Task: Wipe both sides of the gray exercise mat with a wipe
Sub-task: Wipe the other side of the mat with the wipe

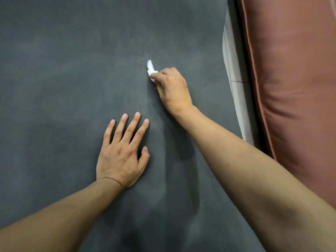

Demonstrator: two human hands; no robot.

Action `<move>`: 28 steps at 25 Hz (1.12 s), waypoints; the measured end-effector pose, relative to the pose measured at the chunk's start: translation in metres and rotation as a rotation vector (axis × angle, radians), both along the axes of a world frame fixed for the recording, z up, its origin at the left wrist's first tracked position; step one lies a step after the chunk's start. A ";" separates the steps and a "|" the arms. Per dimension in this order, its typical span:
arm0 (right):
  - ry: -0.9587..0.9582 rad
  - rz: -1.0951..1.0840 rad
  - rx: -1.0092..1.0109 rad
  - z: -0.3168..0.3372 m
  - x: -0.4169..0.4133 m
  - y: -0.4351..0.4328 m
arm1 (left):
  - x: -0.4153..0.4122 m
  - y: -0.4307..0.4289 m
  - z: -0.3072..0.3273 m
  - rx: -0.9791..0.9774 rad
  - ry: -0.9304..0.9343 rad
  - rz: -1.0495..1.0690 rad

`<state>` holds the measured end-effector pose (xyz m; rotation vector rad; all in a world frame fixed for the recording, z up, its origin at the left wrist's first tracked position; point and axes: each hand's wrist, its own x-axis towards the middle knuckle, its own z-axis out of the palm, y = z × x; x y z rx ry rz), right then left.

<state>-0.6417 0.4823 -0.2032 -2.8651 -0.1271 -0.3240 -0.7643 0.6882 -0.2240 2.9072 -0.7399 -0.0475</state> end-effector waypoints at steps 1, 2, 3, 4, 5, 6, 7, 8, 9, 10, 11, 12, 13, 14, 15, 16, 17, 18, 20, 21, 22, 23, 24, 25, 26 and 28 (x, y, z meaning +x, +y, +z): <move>-0.025 0.112 -0.064 0.003 0.007 -0.009 | 0.000 0.000 0.000 -0.002 -0.006 0.000; -0.044 0.108 -0.122 0.009 0.020 -0.031 | -0.001 0.000 -0.001 0.000 -0.015 -0.001; -0.033 -0.002 -0.191 0.013 0.033 -0.057 | -0.001 0.000 -0.002 0.000 -0.023 -0.001; 0.036 -0.190 -0.251 0.017 0.043 -0.084 | 0.000 0.000 -0.003 -0.001 -0.029 0.000; 0.097 -0.393 -0.241 0.019 0.047 -0.105 | 0.000 0.001 -0.004 -0.003 -0.029 -0.002; 0.119 -0.552 -0.211 0.017 0.046 -0.113 | 0.000 0.001 -0.005 -0.006 -0.025 -0.005; 0.129 -0.634 -0.158 0.017 0.040 -0.102 | 0.000 0.000 -0.005 -0.010 -0.021 -0.005; 0.098 -0.610 -0.098 0.014 0.032 -0.078 | 0.000 0.000 -0.005 -0.012 -0.020 -0.002; 0.053 -0.515 -0.042 0.011 0.019 -0.051 | 0.001 0.000 -0.004 -0.010 -0.018 -0.001; 0.013 -0.384 0.015 0.007 -0.001 -0.032 | 0.000 0.001 -0.004 -0.009 -0.005 -0.004; -0.013 -0.223 0.030 0.001 -0.027 -0.027 | 0.000 0.002 -0.004 -0.011 0.007 -0.005; -0.032 -0.123 -0.002 -0.004 -0.050 -0.040 | -0.001 0.002 -0.004 -0.014 0.014 -0.005; -0.019 -0.114 -0.026 0.001 -0.066 -0.063 | -0.002 0.003 -0.004 -0.015 0.013 -0.002; -0.014 -0.196 -0.061 0.005 -0.077 -0.089 | -0.001 0.003 -0.004 -0.015 0.010 -0.005; 0.004 -0.342 -0.093 0.009 -0.090 -0.112 | -0.002 0.003 -0.005 -0.019 0.014 -0.010; 0.028 -0.474 -0.096 0.011 -0.098 -0.128 | -0.001 0.003 -0.005 -0.022 0.020 -0.010; 0.027 -0.558 -0.081 0.009 -0.105 -0.131 | 0.000 0.004 -0.006 -0.016 0.024 -0.012; 0.023 -0.595 -0.027 0.010 -0.110 -0.119 | 0.000 0.003 -0.007 -0.007 0.030 -0.017; -0.014 -0.483 0.115 0.009 -0.123 -0.055 | 0.001 0.005 -0.007 0.001 0.075 -0.033; -0.025 -0.367 0.157 0.006 -0.136 -0.015 | 0.004 0.006 -0.007 -0.010 0.113 -0.047; -0.017 -0.202 0.175 0.004 -0.156 0.024 | 0.006 0.009 -0.005 -0.026 0.156 -0.060; 0.017 -0.027 0.155 0.004 -0.177 0.051 | 0.011 0.012 -0.001 -0.045 0.210 -0.080; 0.066 0.123 0.114 0.006 -0.192 0.058 | 0.014 0.017 0.004 -0.056 0.261 -0.109; 0.078 0.201 0.072 0.012 -0.202 0.046 | 0.013 0.024 0.010 -0.043 0.287 -0.132; 0.036 0.162 -0.010 0.014 -0.204 0.020 | 0.006 0.033 0.015 -0.012 0.288 -0.141; 0.066 -0.194 -0.102 0.020 -0.216 -0.044 | -0.026 0.060 0.019 0.065 0.254 -0.143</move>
